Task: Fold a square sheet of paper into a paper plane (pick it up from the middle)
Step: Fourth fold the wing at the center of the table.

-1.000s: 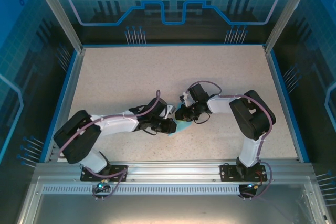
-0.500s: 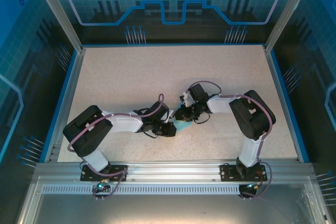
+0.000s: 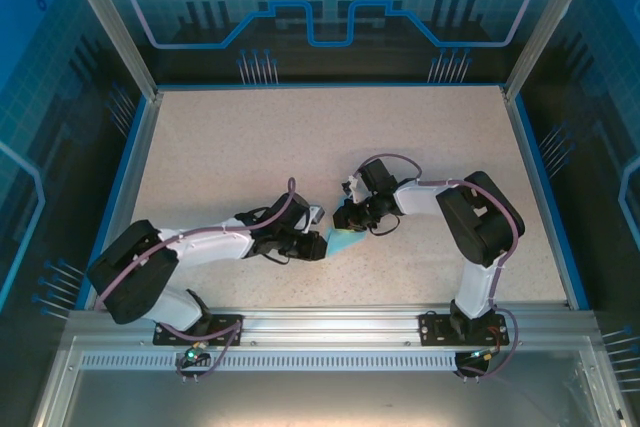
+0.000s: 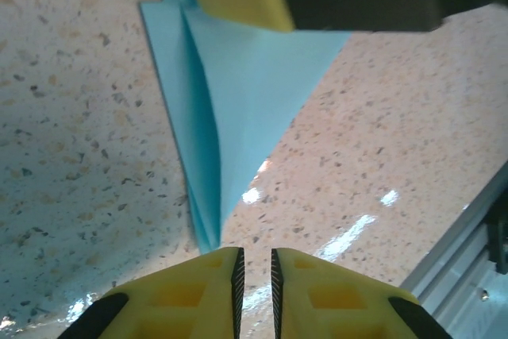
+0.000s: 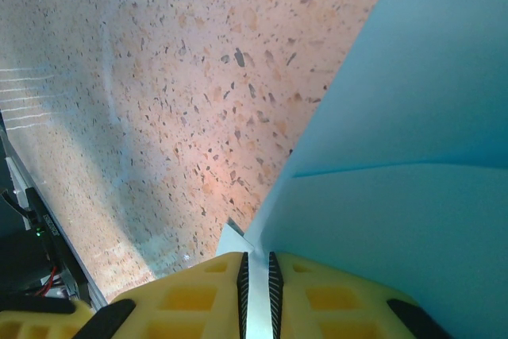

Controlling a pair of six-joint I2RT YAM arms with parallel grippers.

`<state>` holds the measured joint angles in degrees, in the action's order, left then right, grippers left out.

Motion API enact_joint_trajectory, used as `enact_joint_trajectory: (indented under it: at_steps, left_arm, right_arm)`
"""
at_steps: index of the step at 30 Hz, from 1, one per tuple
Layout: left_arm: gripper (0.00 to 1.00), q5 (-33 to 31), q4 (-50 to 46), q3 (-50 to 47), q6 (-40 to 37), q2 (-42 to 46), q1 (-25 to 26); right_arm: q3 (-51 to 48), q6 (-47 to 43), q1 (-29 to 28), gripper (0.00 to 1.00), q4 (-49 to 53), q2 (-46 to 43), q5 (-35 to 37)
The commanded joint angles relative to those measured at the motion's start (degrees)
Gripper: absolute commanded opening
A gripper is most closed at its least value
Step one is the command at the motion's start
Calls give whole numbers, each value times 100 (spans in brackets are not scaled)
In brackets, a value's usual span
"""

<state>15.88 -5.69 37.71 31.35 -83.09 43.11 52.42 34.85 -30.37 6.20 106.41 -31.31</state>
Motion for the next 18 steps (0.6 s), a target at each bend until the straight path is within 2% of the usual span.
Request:
enact_joint_trajectory:
  at_steps: [1,18]
  left_arm:
    - [22,28,-29,107,68,170,-37]
    - [22,196,569,245,363,-97,-13]
  right_arm:
    - [-39,-153,31,19,218,250,460]
    - [-83,-101,31,19,139,175,406]
